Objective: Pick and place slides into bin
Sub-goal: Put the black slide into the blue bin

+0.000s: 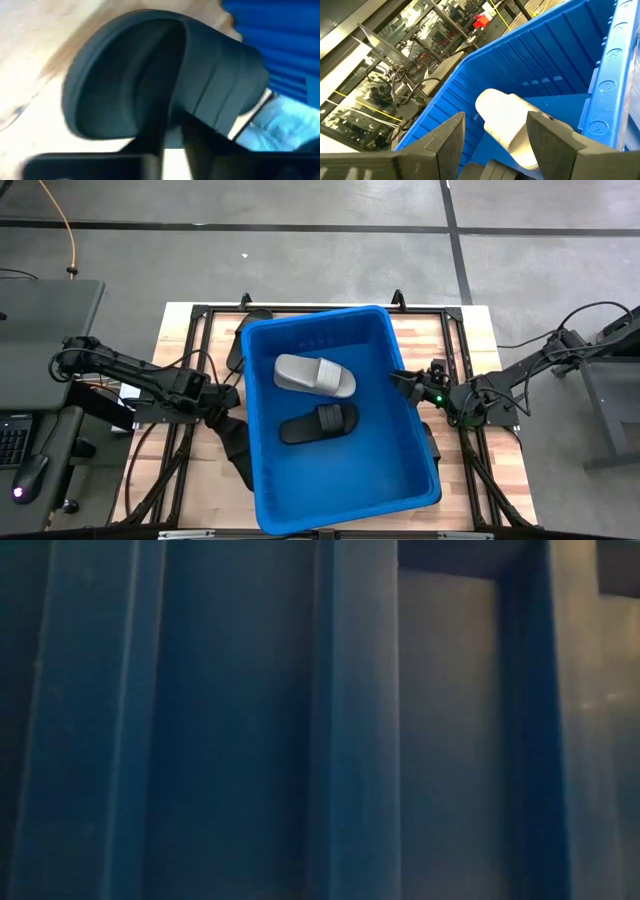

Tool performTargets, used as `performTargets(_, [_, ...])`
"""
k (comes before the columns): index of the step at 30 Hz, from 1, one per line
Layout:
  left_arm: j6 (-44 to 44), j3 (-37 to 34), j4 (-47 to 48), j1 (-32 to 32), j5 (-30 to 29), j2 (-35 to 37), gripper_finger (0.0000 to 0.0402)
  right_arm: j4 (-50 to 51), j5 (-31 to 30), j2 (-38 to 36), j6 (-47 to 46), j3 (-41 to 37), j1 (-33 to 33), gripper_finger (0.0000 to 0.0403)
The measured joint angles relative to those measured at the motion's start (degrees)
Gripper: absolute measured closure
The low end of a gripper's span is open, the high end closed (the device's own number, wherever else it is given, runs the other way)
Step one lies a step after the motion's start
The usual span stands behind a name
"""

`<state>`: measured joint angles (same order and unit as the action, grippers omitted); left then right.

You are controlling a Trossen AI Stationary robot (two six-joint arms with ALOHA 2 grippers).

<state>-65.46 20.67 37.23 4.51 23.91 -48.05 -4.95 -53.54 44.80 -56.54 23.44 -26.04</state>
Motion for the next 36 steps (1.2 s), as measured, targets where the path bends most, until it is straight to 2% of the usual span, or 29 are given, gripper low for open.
performTargets(2, [-2.22, -0.01, 0.61, 0.0, -0.86, -0.01, 0.0386, 0.0, -0.02, 0.0, 0.03, 0.0, 0.0, 0.0199])
performTargets(5, [-0.74, 0.06, -1.22, 0.04, -1.92, 0.15, 0.0393, 0.02, -0.04, 0.0, 0.05, 0.0, 0.0, 0.0201])
performTargets(11, [1.33, 4.25, 1.45, 0.0, -1.35, 1.84, 0.0399, 0.02, -0.23, 0.02, 0.06, -0.02, 0.0, 0.0202])
performTargets(20, [5.06, 17.73, 18.6, 0.0, -0.54, 4.81, 0.0401, 0.02, -0.39, 0.02, 0.67, -0.06, 0.0, 0.0203])
performTargets(29, [7.6, 30.8, 34.45, 0.0, -0.79, 4.36, 0.0401, -2.31, 0.82, -0.15, -1.5, -0.15, 0.09, 0.0202])
performTargets(36, [7.21, 38.45, 35.43, 0.01, -0.77, 4.41, 0.0401, -13.1, 3.01, 0.11, -5.67, -0.39, -0.02, 0.0199])
